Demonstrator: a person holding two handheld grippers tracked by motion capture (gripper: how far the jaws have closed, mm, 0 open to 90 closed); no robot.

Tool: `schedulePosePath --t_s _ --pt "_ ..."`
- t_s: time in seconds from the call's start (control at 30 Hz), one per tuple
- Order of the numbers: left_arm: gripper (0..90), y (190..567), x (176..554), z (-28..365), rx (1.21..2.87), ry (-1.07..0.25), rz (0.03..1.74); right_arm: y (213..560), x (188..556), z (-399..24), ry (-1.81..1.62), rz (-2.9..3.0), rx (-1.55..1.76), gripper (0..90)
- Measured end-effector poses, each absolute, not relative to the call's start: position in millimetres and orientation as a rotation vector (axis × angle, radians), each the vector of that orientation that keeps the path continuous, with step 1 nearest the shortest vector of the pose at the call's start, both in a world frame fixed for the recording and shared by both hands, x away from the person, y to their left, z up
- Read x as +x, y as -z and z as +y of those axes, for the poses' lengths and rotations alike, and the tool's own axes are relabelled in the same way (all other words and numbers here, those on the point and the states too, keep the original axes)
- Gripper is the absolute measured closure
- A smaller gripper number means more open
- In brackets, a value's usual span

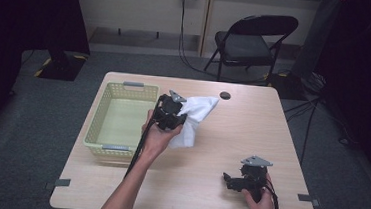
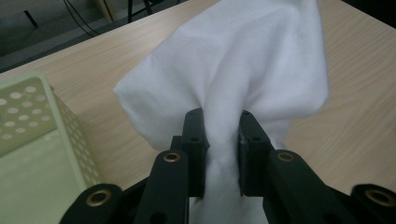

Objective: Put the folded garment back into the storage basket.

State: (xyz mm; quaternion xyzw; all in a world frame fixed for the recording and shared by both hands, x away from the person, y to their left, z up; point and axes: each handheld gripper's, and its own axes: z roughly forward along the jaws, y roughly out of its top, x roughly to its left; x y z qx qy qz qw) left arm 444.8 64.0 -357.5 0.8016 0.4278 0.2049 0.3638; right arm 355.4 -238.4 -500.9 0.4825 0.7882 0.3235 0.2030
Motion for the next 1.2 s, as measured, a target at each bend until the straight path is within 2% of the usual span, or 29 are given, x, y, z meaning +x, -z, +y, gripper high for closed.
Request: schedulePosePath --t_s 0.17,1.2 --pt "76.7 354.7 443.4 73.0 2.046 -0.576 1.131 500.9 355.6 -238.2 -0.903 2.199 1.349 0.0" --pt "76.7 335.8 442.8 126.6 1.971 -0.644 1.226 500.9 355.7 -238.1 -0.902 2.199 1.349 0.0"
